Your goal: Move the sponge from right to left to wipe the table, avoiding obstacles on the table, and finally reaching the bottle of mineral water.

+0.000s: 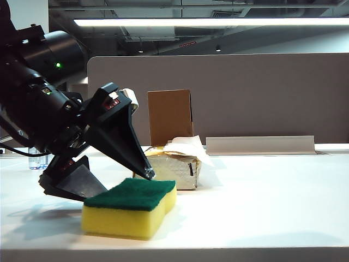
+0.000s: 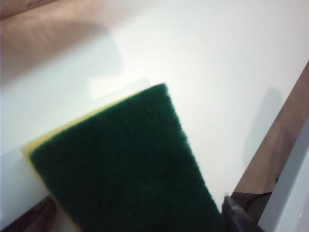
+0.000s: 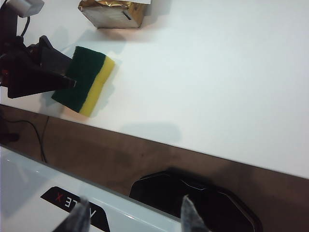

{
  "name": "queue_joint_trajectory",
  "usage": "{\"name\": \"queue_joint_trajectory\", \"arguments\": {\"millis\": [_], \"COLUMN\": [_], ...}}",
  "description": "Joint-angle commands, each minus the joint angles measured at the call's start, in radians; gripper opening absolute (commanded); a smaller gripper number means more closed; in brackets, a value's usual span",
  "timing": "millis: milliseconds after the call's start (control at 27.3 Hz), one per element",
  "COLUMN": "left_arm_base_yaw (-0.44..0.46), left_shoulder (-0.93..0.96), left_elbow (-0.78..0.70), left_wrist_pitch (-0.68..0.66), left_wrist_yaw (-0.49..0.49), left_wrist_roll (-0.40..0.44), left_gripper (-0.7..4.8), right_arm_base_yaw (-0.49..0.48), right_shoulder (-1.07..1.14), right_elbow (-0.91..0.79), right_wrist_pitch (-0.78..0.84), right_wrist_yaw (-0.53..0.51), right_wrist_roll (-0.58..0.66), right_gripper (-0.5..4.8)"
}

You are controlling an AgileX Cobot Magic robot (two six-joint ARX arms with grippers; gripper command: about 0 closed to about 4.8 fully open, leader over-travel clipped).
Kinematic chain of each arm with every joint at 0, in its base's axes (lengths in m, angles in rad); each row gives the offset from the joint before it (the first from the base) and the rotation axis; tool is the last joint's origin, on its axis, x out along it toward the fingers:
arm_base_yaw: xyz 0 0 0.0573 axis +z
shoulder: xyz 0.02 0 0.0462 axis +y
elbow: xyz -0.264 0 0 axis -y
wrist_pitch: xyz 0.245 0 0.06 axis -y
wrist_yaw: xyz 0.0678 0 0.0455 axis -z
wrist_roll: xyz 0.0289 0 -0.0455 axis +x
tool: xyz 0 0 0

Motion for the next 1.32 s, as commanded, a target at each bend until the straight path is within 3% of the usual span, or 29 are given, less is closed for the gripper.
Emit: {"name": "queue_joint_trajectory", "arguments": {"millis": [37,220,659,1318], "left_arm_base_yaw": [-0.002,-0.002,-0.002,0.001], "left_shoulder": [0.013,0.013,0.015,0.014], "left_elbow": [-0.009,-0.009,-0.009,-0.009], "left_wrist_pitch": [-0.046,-0.047,-0.053,-0.062], "left_wrist_yaw": [-0.051,-0.051,-0.055,-0.103], "left_wrist_roll": [-0.007,-0.007,0.001,0.008], "left_gripper": [3.91,2.95,-0.08,-0.06], "right_arm_base_yaw": [0.0,0.0,0.0,0.0], "right_shoulder": [0.0,0.0,0.0,0.0], "right_elbow": [0.004,0.004,0.005,0.005], "right_wrist_pitch": [0.01,0.011,0.018,0.018], "right_wrist_yaw": [-0.002,-0.002,0.002,0.002], "right_wrist_roll": [0.0,0.0,0.0,0.0], "right_gripper": [2.42,2.42,2.37,2.29]}}
